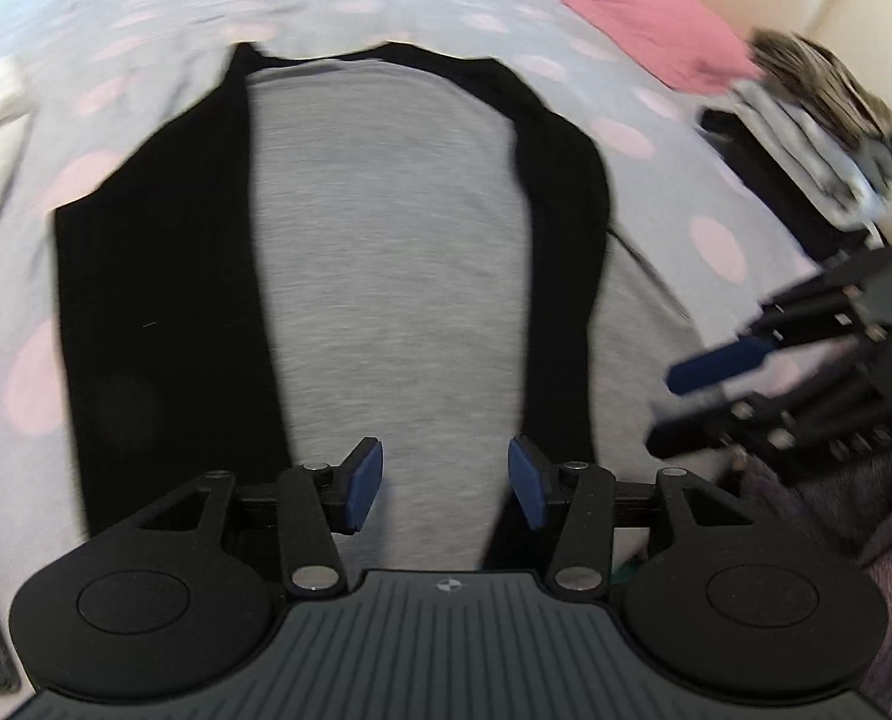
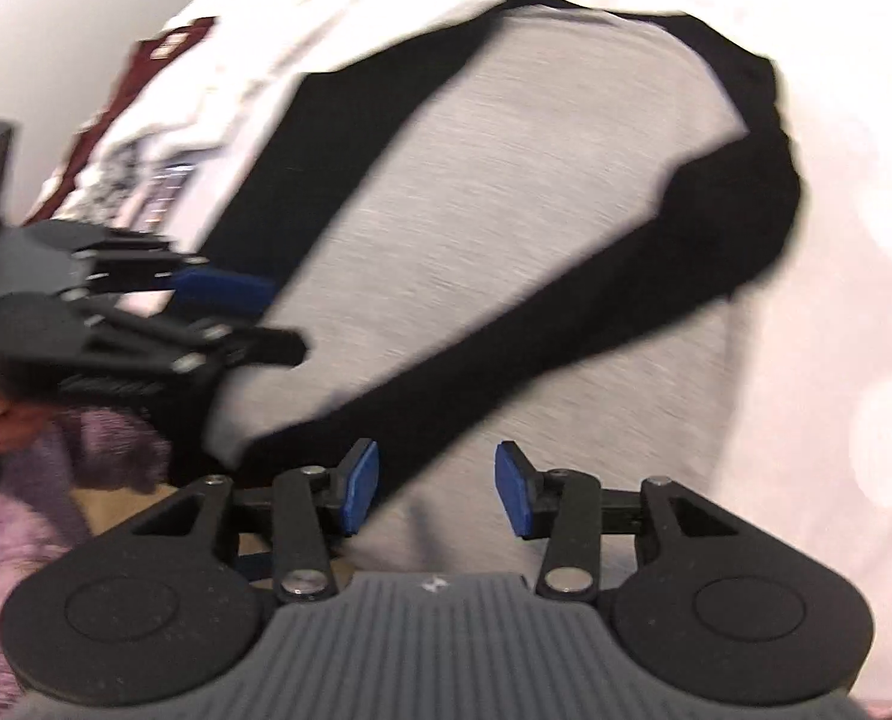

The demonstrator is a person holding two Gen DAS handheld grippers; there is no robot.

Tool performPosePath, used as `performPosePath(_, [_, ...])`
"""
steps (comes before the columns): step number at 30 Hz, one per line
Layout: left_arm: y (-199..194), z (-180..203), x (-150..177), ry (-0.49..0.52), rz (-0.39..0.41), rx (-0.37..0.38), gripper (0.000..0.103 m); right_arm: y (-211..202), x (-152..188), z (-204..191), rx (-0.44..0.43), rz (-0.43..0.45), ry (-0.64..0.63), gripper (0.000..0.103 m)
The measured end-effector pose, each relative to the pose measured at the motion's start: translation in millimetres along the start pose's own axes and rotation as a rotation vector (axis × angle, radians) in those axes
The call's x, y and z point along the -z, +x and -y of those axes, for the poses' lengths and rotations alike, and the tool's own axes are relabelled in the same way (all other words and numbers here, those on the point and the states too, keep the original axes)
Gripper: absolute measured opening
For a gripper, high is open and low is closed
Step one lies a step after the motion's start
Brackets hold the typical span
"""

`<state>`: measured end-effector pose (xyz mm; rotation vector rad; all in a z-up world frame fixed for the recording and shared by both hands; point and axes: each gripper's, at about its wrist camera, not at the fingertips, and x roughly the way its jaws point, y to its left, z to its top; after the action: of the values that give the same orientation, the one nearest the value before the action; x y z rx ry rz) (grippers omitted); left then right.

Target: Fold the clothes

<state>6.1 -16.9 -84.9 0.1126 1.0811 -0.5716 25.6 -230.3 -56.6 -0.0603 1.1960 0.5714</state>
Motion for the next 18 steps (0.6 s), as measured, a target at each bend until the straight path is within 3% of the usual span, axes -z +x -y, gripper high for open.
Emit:
performPosePath(4, [7.8,29.8,0.9,0.111,0.006,0.013,0.044,1.7,8.1,7.9,0.038,-0.007,0.005,0.047])
performPosePath(10, [26.1,71.4,8.1,0.313,-0.019,-0.048,0.042,-2.3,14.4,22.3,0.072,-0.002,0.022,0.047])
performPosePath(14, [45.7,72.1,10.7,0.320,-0.068,-0.082,0.031,-4.8,20.0,32.6,0.076,0.001,0.048,0.047])
performPosePath(18, [41.6,56.0,4.5,0.208,-0.073,-0.036,0.011,-6.0,25.0,35.9,0.081,0.002,0.053,0.047])
